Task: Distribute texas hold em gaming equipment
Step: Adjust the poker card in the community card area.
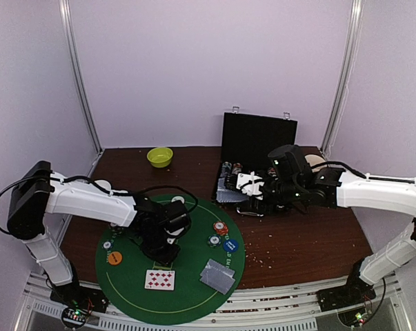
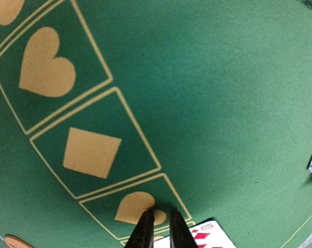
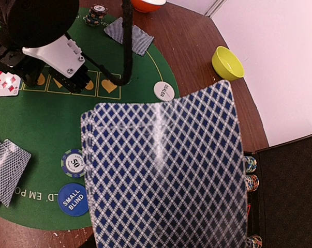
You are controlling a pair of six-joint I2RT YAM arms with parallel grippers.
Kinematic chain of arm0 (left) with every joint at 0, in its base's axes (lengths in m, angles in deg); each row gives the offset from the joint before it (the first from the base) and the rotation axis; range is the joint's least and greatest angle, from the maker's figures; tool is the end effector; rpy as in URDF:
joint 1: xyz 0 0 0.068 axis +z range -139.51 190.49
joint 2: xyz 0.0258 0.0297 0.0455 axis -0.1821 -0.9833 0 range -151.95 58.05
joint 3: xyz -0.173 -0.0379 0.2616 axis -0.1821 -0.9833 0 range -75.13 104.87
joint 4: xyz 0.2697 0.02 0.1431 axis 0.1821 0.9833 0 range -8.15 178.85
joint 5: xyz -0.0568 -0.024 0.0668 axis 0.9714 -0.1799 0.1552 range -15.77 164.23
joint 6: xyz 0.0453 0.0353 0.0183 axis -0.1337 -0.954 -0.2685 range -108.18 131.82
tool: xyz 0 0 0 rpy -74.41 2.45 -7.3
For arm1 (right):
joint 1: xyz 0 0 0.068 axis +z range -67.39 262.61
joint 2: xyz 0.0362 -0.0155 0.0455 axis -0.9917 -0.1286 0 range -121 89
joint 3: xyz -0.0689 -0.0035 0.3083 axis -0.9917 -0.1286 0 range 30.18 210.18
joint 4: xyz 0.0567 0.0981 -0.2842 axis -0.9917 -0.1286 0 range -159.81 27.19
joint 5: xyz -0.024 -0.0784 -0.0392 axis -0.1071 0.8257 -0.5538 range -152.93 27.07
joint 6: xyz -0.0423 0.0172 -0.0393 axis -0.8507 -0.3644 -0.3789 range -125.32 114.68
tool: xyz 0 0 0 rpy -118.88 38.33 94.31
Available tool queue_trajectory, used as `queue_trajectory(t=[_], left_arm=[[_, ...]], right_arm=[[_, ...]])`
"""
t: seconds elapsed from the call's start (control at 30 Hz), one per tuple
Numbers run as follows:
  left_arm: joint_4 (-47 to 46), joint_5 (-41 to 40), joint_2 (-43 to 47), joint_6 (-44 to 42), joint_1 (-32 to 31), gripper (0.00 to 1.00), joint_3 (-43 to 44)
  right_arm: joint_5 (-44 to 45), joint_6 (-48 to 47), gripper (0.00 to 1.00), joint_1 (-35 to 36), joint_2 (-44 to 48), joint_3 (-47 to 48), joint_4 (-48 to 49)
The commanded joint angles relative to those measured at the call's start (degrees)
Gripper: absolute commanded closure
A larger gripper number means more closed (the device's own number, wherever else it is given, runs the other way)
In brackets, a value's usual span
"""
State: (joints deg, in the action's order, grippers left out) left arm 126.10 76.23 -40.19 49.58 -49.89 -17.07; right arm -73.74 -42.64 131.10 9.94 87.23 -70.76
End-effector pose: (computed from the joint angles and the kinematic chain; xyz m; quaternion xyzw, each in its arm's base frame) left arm 0.1654 -0.2941 0.1580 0.1967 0.9791 -0.0481 0.0186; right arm 0.2301 0.2727 0.3036 -0.6214 0.5993 0.1297 0.4878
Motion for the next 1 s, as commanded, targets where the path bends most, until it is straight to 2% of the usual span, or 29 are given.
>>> queue_trajectory(t=[0.0, 0.2, 0.37, 0.97], left_arm=[[-3.44, 1.67, 1.1, -2.02, -1.94, 0.87, -0.21], [-3.47, 3.78, 0.39, -2.26, -3.46, 0.9, -3.02], [-3.12, 4.08, 3.45, -1.67, -3.67, 0.9, -4.59], [-4.61, 7.18, 6.1, -0.92, -6.54, 0.9, -8.32]], right_arm=[[0.68, 0.66, 0.52, -0.09, 1.63, 1.16, -0.14], [0.83, 0.67, 0.52, -0.15, 2.12, 1.34, -0.29], [0.78, 0.58, 0.52, -0.1, 2.03, 1.66, -0.69], [1.49, 0.41, 0.53, -0.15, 2.26, 1.79, -1.01]])
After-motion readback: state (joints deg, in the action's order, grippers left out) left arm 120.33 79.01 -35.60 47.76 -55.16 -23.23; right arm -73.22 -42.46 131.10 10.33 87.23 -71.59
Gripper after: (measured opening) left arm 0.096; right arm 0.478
